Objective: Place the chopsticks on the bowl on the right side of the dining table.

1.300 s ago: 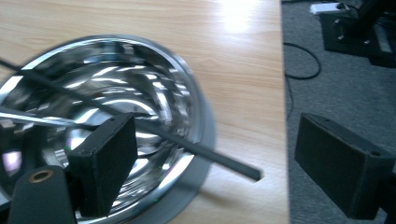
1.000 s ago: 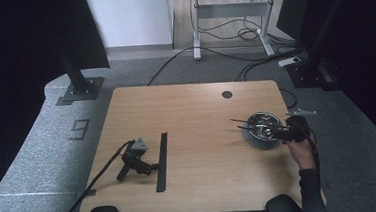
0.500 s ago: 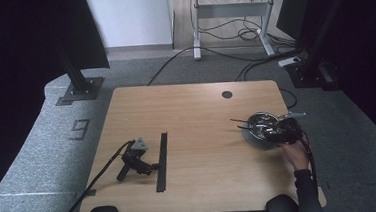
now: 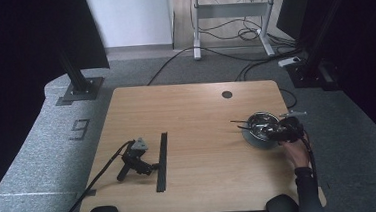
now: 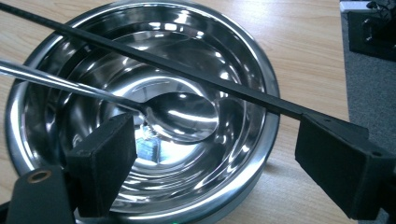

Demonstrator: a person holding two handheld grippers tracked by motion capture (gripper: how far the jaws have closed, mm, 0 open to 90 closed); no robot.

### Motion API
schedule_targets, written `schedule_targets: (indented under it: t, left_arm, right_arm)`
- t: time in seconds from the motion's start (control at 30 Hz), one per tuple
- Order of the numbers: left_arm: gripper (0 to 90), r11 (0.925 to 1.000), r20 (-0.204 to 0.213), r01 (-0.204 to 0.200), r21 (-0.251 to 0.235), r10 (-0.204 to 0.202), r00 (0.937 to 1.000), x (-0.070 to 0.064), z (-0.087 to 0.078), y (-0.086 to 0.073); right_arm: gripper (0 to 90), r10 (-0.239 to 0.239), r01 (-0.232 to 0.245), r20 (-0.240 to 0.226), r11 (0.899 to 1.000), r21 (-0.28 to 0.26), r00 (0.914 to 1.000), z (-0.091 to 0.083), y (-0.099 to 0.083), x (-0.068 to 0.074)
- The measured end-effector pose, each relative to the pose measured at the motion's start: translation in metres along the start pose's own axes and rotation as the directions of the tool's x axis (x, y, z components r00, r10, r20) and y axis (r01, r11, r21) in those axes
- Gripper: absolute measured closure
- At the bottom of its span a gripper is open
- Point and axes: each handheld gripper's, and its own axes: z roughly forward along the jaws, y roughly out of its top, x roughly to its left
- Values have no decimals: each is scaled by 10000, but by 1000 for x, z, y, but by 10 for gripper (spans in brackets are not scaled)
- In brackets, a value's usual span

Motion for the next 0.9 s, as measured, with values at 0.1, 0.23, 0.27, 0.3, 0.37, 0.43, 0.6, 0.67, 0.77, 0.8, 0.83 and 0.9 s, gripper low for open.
schedule_targets:
  t: [0.1,0.23,0.27,0.3,0.37,0.43,0.6,0.67,0.77,0.8,0.83,0.9]
  left_arm:
    - [0,10000,4,1,-6,-1,10000,0,0,0]
    - [0,10000,4,3,-5,-3,10000,0,0,0]
    - [0,10000,1,-2,0,2,10000,0,0,0]
    - [0,10000,1,2,-2,-2,10000,0,0,0]
    - [0,10000,1,0,-3,0,10000,0,0,0]
    - [0,10000,-1,-2,-1,2,10000,0,0,0]
    - [0,10000,4,-2,-6,2,10000,0,0,0]
    - [0,10000,-1,-1,-1,1,10000,0,0,0]
    - [0,10000,4,1,-8,-1,10000,0,0,0]
    - [0,10000,4,-1,-6,1,10000,0,0,0]
    - [0,10000,2,-1,-6,1,10000,0,0,0]
    - [0,10000,4,-3,-5,3,10000,0,0,0]
  right_arm:
    - [122,-3,3,39,10000,-25,10000,1,0,-3]
    - [121,0,1,75,10000,-48,10000,3,0,-5]
    - [121,3,-2,73,10000,-65,10000,3,0,-6]
    - [121,31,-31,78,10000,-74,10000,4,0,-7]
    - [121,63,-63,77,10000,-61,10000,5,0,-8]
    - [121,76,-76,65,10000,-41,10000,6,0,-9]
    - [121,107,-107,87,9999,-64,9999,7,0,-11]
    - [121,69,-68,84,10000,-36,9999,7,0,-11]
    - [121,33,-33,77,10000,12,10000,8,0,-11]
    - [122,24,-24,80,10000,19,10000,8,0,-11]
    - [122,20,-20,82,10000,14,10000,8,0,-11]
    - [121,15,-15,63,10000,7,10000,5,0,-11]
